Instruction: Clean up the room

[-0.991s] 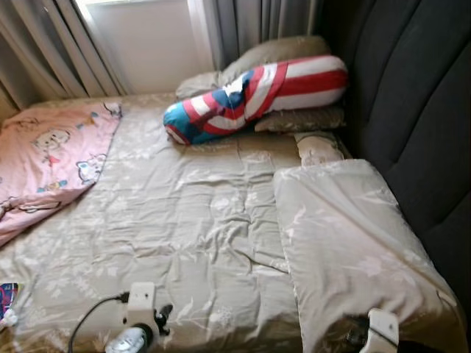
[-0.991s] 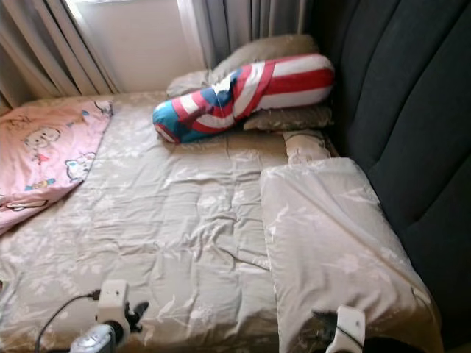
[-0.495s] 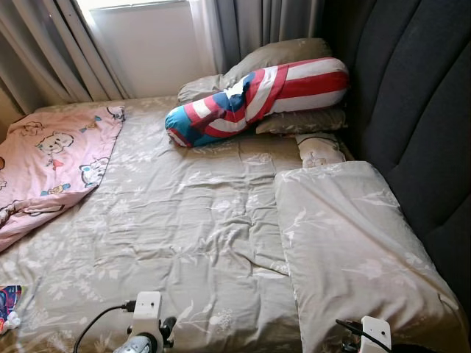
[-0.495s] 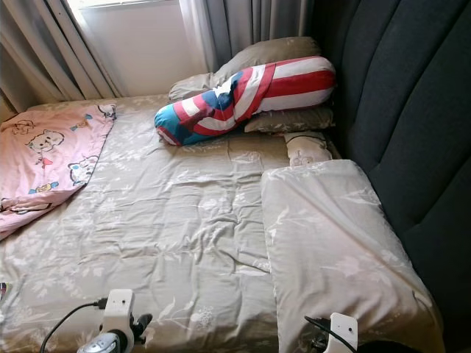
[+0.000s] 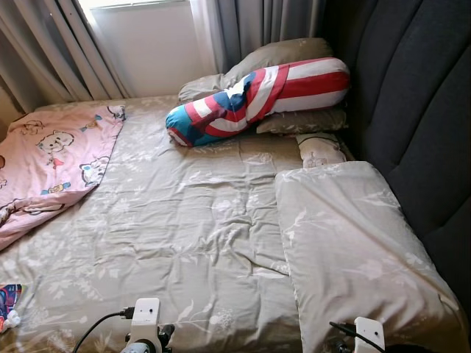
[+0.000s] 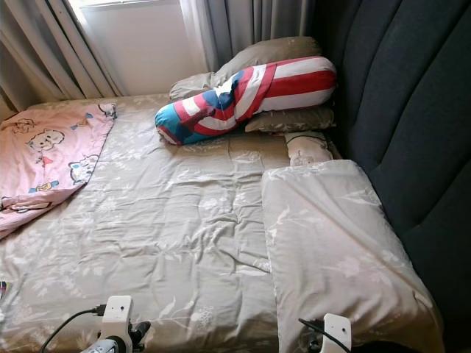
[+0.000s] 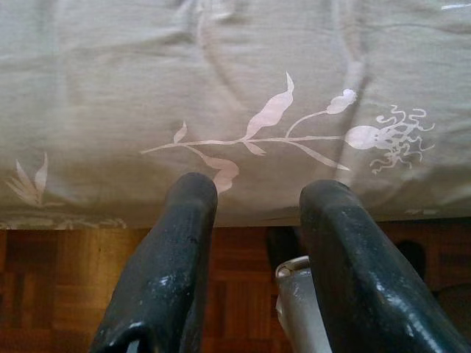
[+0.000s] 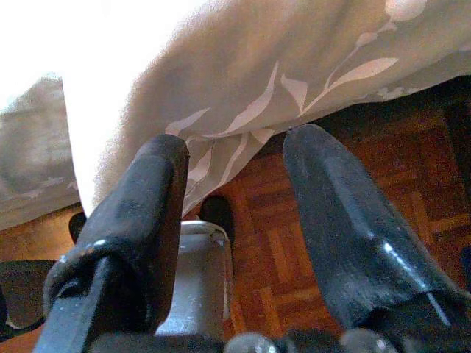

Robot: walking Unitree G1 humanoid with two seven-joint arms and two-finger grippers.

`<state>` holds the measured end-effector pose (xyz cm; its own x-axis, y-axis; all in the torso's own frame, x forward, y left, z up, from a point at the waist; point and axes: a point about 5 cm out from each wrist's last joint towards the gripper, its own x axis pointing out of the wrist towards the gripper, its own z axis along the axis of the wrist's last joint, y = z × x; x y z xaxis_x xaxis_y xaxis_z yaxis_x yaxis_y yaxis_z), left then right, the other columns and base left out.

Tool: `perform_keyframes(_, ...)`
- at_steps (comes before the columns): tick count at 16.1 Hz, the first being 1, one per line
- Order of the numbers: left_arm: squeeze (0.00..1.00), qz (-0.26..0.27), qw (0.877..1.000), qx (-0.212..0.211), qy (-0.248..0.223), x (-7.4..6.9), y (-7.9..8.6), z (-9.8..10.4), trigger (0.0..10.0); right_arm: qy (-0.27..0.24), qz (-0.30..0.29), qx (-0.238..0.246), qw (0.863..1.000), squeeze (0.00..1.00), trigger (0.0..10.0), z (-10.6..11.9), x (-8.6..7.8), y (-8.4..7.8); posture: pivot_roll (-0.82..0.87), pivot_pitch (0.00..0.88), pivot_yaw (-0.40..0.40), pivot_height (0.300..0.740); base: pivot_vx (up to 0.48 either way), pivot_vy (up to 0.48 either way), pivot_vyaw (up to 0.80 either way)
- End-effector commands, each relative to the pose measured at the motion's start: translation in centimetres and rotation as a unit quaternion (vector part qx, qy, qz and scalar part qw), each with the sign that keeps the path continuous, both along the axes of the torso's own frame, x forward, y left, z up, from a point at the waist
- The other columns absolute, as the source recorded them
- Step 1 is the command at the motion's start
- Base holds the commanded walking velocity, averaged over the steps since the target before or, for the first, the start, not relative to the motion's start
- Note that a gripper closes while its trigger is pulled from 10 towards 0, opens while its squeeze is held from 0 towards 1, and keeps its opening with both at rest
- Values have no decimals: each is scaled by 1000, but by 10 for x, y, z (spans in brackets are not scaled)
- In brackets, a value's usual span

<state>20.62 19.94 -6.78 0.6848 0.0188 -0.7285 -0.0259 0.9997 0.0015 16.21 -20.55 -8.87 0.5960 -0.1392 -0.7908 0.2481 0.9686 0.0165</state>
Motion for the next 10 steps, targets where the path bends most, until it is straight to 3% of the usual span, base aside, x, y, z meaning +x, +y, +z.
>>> perform_keyframes(1,0,2,1000,8,12,-7,4,-3,10000,10,13,3,1000,0,10000,-2,-1,6,-91,4,56,740,0,0,0)
perform_keyframes(2,0,3,1000,7,13,-7,4,-4,10000,10,15,3,1000,0,10000,-2,-1,7,-88,7,54,740,0,0,0)
perform_keyframes(9,0,7,1000,1,15,-9,1,-5,10000,21,32,3,999,0,10000,-5,-7,8,-90,22,49,740,0,0,788)
perform_keyframes(10,0,8,1000,0,14,-9,1,-5,10000,24,31,4,999,0,10000,-5,-8,8,-88,24,48,740,0,0,0)
